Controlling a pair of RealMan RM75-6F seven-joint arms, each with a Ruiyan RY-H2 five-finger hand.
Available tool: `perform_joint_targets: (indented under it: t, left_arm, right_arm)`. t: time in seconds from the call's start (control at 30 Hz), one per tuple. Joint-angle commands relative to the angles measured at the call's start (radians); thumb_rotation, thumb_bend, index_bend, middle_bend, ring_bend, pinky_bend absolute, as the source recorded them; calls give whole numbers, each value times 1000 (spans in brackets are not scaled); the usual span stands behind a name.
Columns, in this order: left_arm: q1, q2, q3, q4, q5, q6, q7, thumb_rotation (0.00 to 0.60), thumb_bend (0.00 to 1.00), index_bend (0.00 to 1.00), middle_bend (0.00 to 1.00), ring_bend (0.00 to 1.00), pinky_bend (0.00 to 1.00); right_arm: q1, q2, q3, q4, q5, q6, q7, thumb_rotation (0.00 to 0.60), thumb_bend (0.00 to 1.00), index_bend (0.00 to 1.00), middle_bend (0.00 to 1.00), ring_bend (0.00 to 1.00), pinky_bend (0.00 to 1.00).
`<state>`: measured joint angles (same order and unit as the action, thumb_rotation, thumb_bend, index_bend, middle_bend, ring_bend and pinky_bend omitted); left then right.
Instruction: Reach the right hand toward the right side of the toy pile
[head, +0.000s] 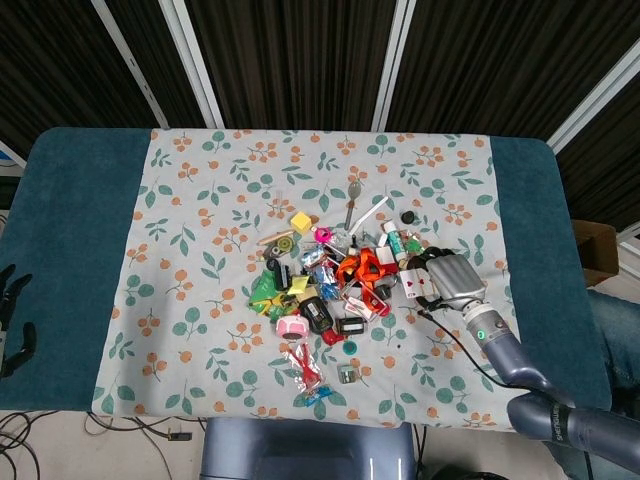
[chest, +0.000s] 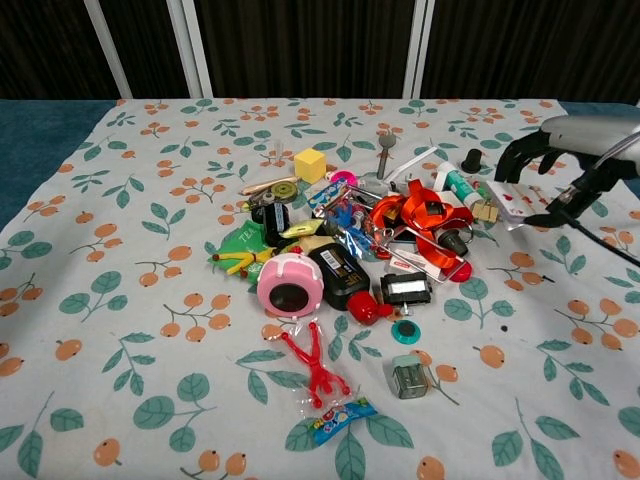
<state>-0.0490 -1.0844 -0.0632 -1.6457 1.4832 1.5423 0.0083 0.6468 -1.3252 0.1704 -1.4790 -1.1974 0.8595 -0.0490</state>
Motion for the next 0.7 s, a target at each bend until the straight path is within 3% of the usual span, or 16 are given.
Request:
perform_joint_targets:
  t: [0.03,0.1,0.2,0.4,0.57,0.7]
  left_arm:
    - [1,-1,1,1,2,2,-1,600,585,110,0,37,74]
    - [1,-1,1,1,2,3,-2,600,585,110,0,37,74]
    - [2,-1,0,1,3,5,-3,600,585,110,0,37,74]
    - [3,-3,2,3,6,6,-3,600,585,110,0,37,74]
    - [4,-4,3,3,6,7,-4,600,585,110,0,37,75]
    - [4,-4,2,2,6,8,-3,600,585,110,0,37,74]
  right_arm:
    - [-51,165,50,-144,-20,-33,274,600,359,493,501,207,235]
    - [-60,210,57,-172,-46,-57,373,600,359,492,494,207,235]
    - [-95,290,72,-217,-119,-70,619,600,359,492,492,206,235]
    - [-142,381,33,-172,-410,44,1196,600,359,493,491,206,235]
    - [-137,395,-29,-63,-562,179,1501,600,359,492,489,206,235]
    - [-131,392,-70,12,-609,249,1596,600,359,493,488,206,235]
